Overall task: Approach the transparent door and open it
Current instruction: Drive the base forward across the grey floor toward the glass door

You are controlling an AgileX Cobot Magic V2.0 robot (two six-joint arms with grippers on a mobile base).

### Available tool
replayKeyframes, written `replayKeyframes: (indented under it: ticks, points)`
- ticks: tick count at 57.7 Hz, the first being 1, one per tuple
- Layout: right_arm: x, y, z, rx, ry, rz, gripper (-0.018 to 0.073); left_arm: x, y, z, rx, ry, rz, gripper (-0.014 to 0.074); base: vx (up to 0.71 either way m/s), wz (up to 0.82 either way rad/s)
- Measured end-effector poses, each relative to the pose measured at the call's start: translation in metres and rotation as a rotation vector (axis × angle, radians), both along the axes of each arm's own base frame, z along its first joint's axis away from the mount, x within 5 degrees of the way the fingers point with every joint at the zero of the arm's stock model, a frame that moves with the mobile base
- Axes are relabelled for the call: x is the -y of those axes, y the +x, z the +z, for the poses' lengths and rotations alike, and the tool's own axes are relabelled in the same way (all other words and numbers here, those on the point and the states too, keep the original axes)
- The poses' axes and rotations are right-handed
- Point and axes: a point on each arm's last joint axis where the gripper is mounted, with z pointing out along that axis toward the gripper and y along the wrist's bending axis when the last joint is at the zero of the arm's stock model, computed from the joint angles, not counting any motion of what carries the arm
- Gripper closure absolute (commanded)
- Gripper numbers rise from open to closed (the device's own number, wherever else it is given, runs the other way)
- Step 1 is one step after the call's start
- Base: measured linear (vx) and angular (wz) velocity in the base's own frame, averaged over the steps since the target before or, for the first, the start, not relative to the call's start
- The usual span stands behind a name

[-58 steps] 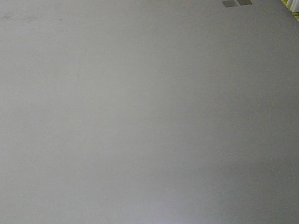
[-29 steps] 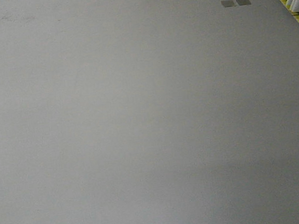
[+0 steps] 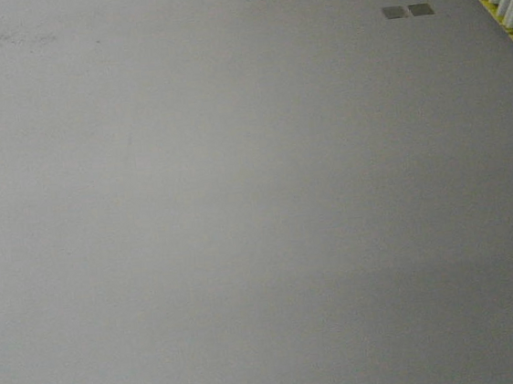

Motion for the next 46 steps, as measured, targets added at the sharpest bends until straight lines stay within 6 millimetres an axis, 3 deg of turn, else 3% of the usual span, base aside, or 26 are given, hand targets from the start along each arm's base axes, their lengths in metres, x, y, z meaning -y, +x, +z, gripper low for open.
replayKeyframes:
  ticks: [46]
  points:
    - [0.0000,0.0000,0.0000,0.000,0.000,0.000,0.0565,0.0000,0.0000,0.0000,0.000,0.000,0.000,0.0602,0.32,0.02]
